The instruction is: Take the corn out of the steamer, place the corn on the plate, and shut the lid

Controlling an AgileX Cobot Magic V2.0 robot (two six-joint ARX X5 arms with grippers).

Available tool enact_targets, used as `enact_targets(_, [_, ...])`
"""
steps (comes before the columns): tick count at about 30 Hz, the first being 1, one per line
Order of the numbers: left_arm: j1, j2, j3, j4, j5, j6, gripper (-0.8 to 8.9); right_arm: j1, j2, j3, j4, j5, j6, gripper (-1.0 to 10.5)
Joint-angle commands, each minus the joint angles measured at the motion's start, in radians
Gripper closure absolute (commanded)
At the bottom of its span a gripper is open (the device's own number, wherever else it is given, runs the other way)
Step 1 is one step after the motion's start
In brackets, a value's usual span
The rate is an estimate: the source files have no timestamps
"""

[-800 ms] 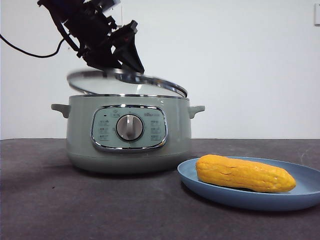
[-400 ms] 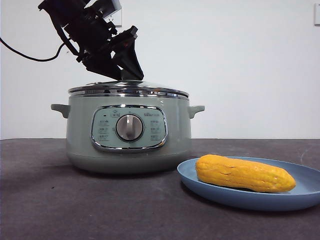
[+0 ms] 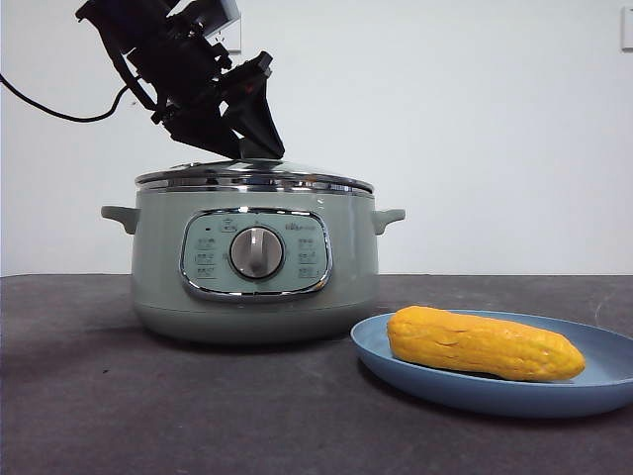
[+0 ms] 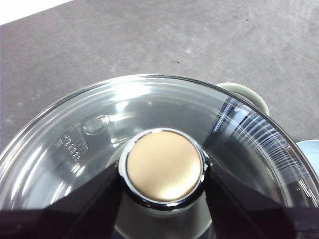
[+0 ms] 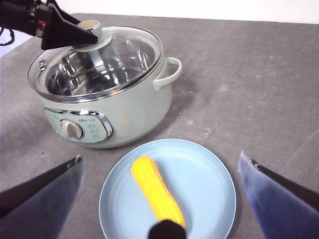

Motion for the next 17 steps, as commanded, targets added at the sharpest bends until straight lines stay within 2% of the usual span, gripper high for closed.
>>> enact_targets(1, [0.001, 0.041, -0.003, -0.020, 0.004, 0.008, 8.19, 0.001, 0.000, 0.007, 0.005, -0.002, 0.007, 4.1])
enact_targets(17, [0.000, 0.058, -0.003, -0.003, -0.058, 0.053, 8.20, 0.001, 0.000, 0.007, 0.005, -0.001, 0.007, 4.1])
